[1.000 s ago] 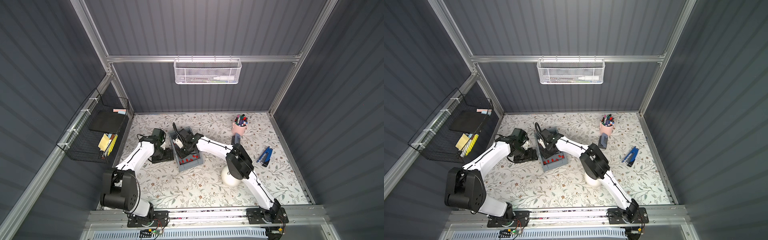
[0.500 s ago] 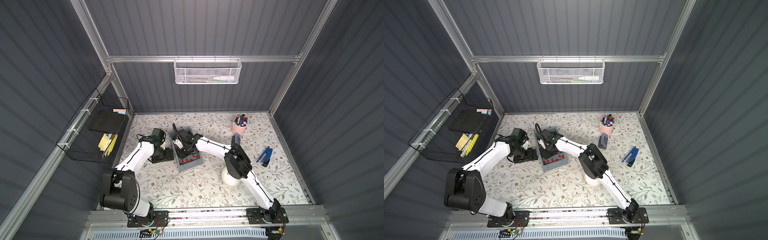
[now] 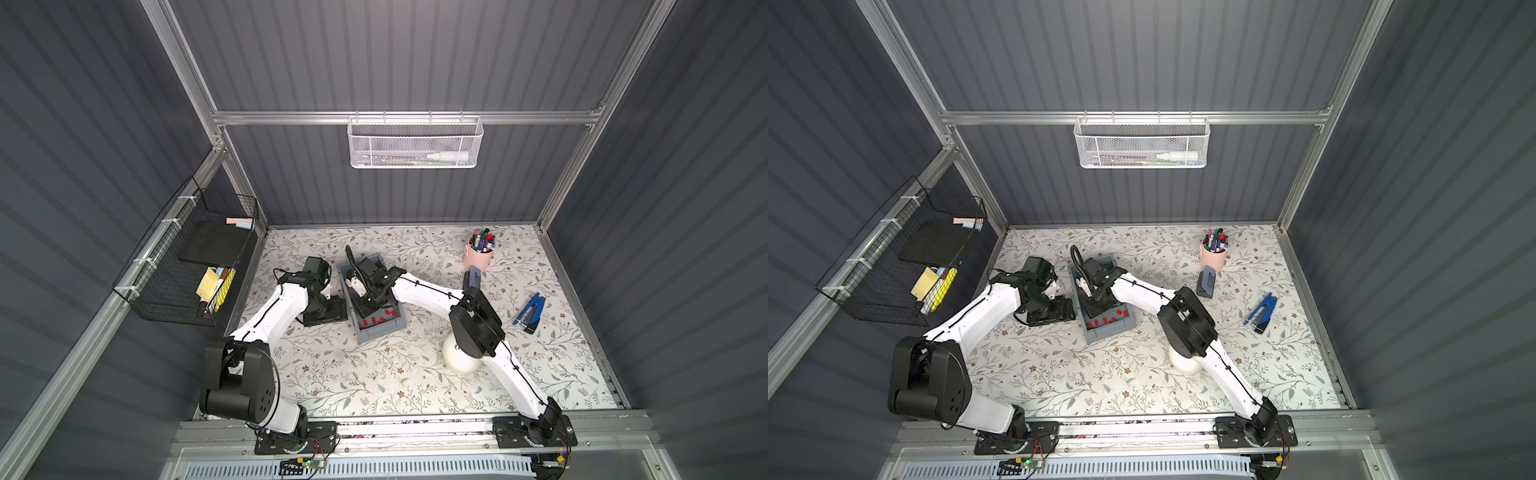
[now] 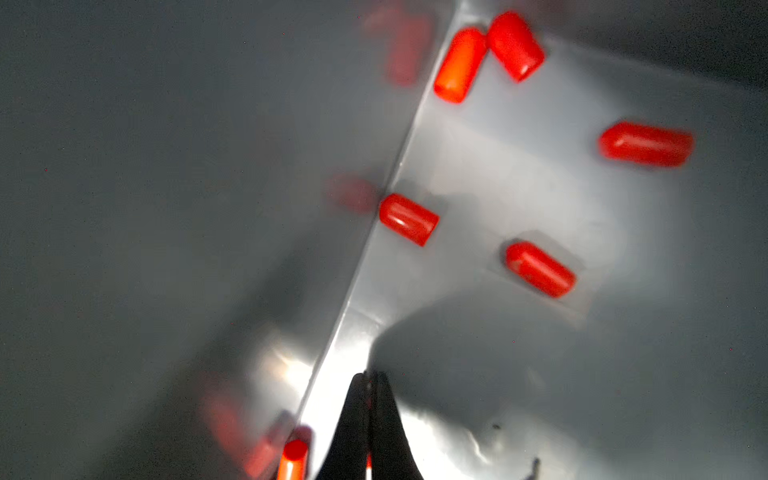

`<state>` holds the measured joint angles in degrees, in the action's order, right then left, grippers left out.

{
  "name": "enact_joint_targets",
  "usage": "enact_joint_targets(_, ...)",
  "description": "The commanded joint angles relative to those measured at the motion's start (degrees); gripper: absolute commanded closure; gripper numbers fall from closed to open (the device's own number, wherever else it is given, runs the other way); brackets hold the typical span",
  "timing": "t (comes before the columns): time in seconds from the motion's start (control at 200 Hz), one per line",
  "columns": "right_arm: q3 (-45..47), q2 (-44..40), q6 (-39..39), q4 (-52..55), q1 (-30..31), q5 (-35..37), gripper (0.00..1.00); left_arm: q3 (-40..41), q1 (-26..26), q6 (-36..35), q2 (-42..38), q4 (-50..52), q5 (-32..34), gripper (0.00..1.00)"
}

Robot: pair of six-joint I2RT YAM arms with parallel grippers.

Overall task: Cover the protruding screws with screw protection sleeves
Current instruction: Pick up the screw protection sleeve from the storage box.

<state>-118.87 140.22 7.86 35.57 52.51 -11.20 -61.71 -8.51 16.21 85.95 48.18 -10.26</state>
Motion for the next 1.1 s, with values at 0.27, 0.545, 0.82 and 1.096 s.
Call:
enact_joint_targets(0.27,6.9,-15.9,1.5,-3.3,-0.7,1.7,0.99,4.5,0.3,-4.4,-9.5,-6.6,-2.6,0.16)
enact_joint_targets(0.545,26.6,-36.3,6.0,-17.6,-3.4,-9.8,1.0,7.6,0.3,-12.3,-19.0,-14.7,-23.9,0.16)
enact_joint_targets(0.82,44.0,-53.7,8.1,-35.4,-7.1,-23.9,1.0,3.6,0.4,-3.4,-19.1,-30.8,-58.5,0.36)
enact_joint_targets(1.096,45.5,-62.1,6.5,-37.5,-6.9,-25.1,1.0,-3.6,-2.2,21.6,-14.6,-55.0,-67.0,0.53)
